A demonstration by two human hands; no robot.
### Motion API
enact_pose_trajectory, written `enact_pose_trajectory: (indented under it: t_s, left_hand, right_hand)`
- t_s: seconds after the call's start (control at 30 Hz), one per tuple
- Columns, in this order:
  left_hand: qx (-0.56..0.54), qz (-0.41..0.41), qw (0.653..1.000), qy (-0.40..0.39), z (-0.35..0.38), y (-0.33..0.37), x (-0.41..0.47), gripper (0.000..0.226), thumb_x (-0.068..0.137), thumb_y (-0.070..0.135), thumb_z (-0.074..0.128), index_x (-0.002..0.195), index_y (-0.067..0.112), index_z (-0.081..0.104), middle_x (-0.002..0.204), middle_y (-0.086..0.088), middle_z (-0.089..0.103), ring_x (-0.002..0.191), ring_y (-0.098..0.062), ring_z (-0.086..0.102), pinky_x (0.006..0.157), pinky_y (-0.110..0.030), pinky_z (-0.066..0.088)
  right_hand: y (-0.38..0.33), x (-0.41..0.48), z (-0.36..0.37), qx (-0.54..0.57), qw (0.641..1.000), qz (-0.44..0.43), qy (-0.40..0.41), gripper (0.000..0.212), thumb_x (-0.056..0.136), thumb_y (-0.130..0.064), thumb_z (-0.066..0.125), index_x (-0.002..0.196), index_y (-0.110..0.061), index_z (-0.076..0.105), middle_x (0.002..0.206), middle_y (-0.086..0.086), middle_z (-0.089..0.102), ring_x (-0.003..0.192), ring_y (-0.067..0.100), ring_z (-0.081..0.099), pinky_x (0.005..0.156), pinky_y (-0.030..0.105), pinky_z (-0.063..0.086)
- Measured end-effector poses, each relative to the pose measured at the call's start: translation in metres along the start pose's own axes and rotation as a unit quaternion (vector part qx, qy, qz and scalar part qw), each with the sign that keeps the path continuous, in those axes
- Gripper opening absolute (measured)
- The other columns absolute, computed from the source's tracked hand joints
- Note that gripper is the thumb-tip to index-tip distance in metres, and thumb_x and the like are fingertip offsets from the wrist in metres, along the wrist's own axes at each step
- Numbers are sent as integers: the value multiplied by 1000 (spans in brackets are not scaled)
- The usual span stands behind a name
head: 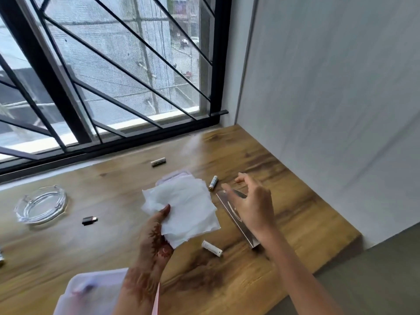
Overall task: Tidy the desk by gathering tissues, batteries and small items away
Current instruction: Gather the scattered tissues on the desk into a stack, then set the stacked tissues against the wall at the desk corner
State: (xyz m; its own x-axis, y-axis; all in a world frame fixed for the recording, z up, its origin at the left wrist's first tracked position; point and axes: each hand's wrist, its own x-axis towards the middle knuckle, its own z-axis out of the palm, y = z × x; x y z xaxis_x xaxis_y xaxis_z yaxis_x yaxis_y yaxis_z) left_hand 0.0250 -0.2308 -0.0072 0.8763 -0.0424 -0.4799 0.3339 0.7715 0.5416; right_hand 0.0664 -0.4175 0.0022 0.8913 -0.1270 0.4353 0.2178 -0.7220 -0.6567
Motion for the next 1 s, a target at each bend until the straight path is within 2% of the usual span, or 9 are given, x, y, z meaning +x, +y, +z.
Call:
enact_pose_trajectory:
  t_s: [0.17,0.23,0.33,0.43,0.5,0.6,0.83,0.93,1.0]
  left_hand:
    - [55,-17,998,-24,18,6,4,33,89,15,52,119,5,59,105,-14,69,83,-26,68,74,-42,55]
    - [68,-38,995,-61,24,10,4,28,89,17,52,113,5,62,93,-13,72,74,-24,70,68,-38,57]
    - [80,-60,990,-99,27,14,4,27,86,19,54,108,5,64,92,-13,73,75,-24,72,57,-33,59]
    - [104,-71,984,-128,27,15,14,39,77,22,62,113,6,63,107,-14,70,92,-26,69,66,-32,58]
    - [144,-47,980,-132,31,16,19,23,79,20,60,98,10,68,87,-9,74,74,-21,72,55,-29,57]
    - [226,-1,957,-180,44,17,24,16,79,17,59,87,16,73,84,-5,75,73,-19,72,56,-29,57]
    - [338,64,911,-228,57,13,43,47,69,-8,69,112,10,61,100,-10,72,88,-23,69,65,-31,58]
    - [377,99,892,-227,79,10,49,33,74,-15,60,100,6,62,86,-3,75,81,-15,71,65,-26,57]
    - [401,104,881,-229,91,13,54,26,77,-15,57,94,4,64,80,-1,75,76,-13,70,65,-24,57]
  right_hand:
    - [-23,0,-2,247,939,179,-160,70,59,-58,73,112,-17,55,110,-4,64,103,7,61,90,27,52]
    - [-25,-3,1,291,903,236,-212,85,51,-63,78,120,-21,51,118,-3,63,108,13,61,93,38,52]
    - [-26,-6,-3,401,839,273,-247,60,65,-40,81,115,-15,59,111,6,69,101,24,66,89,45,53]
    - [-30,-10,-10,475,795,290,-243,35,77,-13,72,109,-2,64,108,15,69,99,29,66,85,39,55]
    - [-29,-11,-12,477,805,282,-210,31,76,-8,72,106,0,65,105,17,70,97,31,67,83,40,56]
    - [-23,-8,-17,433,847,273,-146,25,74,-7,74,98,-2,68,97,15,72,89,29,69,81,43,56]
    - [-6,5,-35,321,923,205,-50,16,73,-16,77,84,-7,70,82,5,74,77,19,71,69,41,59]
    - [2,11,-43,288,944,156,-29,31,72,-27,77,79,2,67,74,14,71,69,32,68,57,43,56]
    - [9,14,-45,255,959,127,-17,47,72,-32,76,67,10,57,57,18,61,48,32,55,42,37,46]
